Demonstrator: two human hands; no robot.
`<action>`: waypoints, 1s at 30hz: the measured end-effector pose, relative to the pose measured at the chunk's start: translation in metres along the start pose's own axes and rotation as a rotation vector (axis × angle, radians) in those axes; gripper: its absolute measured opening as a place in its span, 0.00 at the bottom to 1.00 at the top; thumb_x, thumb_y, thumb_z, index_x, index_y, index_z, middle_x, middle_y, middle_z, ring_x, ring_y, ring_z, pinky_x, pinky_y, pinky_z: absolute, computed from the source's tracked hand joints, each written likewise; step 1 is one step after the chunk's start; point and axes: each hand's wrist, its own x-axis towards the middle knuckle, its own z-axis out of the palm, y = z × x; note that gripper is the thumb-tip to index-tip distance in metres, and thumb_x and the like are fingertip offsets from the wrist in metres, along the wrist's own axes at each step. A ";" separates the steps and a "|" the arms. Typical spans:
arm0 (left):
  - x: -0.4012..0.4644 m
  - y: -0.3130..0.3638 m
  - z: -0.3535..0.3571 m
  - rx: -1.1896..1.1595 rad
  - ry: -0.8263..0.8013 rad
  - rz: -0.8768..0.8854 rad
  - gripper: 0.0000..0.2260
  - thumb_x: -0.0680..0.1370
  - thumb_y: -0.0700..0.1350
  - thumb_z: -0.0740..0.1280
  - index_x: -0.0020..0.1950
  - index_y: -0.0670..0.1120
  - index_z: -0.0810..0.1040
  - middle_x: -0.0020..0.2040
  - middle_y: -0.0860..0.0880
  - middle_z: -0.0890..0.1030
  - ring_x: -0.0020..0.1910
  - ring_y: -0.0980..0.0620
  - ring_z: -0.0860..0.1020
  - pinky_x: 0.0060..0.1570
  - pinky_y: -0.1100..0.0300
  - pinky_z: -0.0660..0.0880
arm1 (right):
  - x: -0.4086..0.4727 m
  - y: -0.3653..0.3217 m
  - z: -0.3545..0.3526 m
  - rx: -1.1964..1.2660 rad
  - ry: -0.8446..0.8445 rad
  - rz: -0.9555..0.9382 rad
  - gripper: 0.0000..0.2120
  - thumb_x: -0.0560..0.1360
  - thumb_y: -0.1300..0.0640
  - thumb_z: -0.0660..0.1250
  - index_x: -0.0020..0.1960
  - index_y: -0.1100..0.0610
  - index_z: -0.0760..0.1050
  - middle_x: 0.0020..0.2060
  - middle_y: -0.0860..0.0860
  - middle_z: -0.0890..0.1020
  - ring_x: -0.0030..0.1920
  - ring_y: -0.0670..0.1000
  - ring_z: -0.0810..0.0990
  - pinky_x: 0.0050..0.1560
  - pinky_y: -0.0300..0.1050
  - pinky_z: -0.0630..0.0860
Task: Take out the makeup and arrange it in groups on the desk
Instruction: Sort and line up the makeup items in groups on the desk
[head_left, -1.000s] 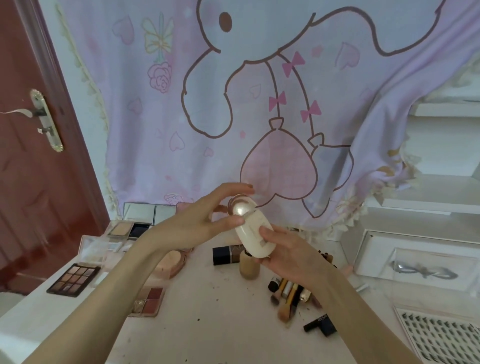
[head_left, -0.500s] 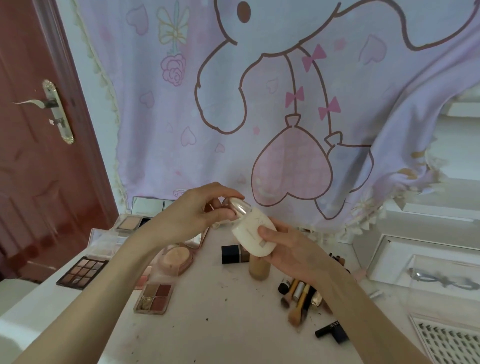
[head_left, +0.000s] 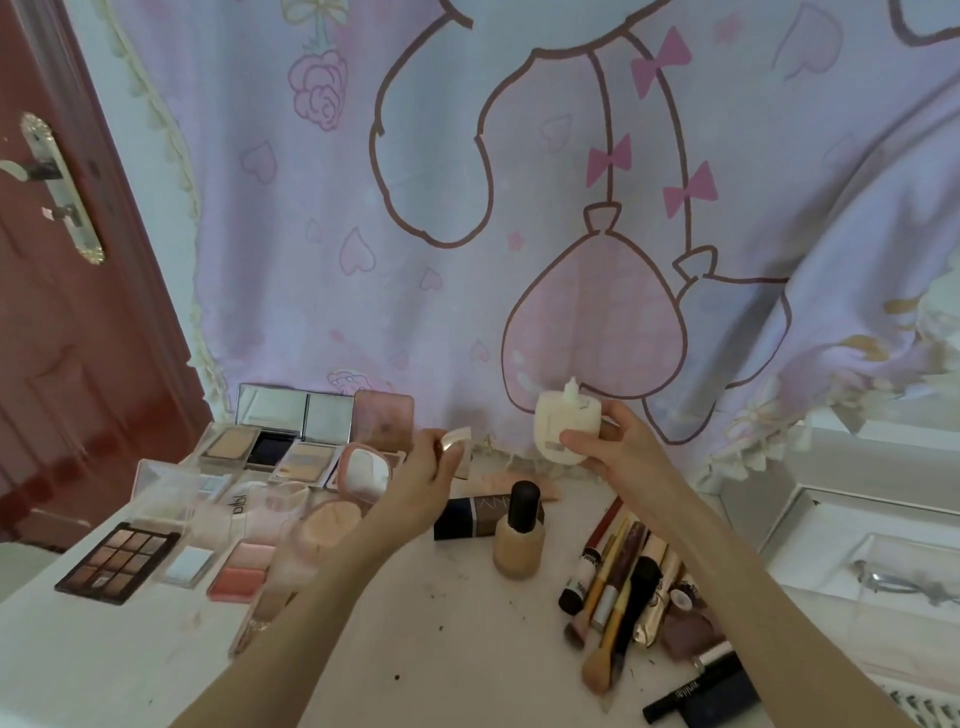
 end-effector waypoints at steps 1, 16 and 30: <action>0.006 -0.005 0.007 0.029 -0.007 -0.014 0.12 0.81 0.48 0.53 0.59 0.42 0.66 0.48 0.47 0.73 0.50 0.47 0.74 0.48 0.58 0.69 | 0.006 0.007 0.000 -0.056 0.008 0.003 0.18 0.71 0.64 0.71 0.56 0.51 0.71 0.53 0.50 0.79 0.56 0.51 0.78 0.59 0.51 0.76; 0.020 -0.014 0.058 -0.029 -0.177 -0.035 0.09 0.81 0.52 0.51 0.58 0.49 0.62 0.46 0.52 0.79 0.49 0.48 0.79 0.54 0.47 0.74 | 0.020 0.052 -0.010 -0.291 0.041 0.018 0.18 0.72 0.58 0.70 0.60 0.54 0.70 0.50 0.44 0.78 0.52 0.43 0.77 0.44 0.32 0.72; 0.011 -0.015 0.045 0.029 -0.086 -0.118 0.08 0.82 0.48 0.54 0.57 0.46 0.65 0.44 0.53 0.76 0.42 0.56 0.74 0.40 0.66 0.65 | 0.024 0.053 0.004 -0.416 0.023 -0.028 0.16 0.71 0.57 0.71 0.57 0.53 0.71 0.53 0.48 0.77 0.54 0.48 0.76 0.55 0.43 0.74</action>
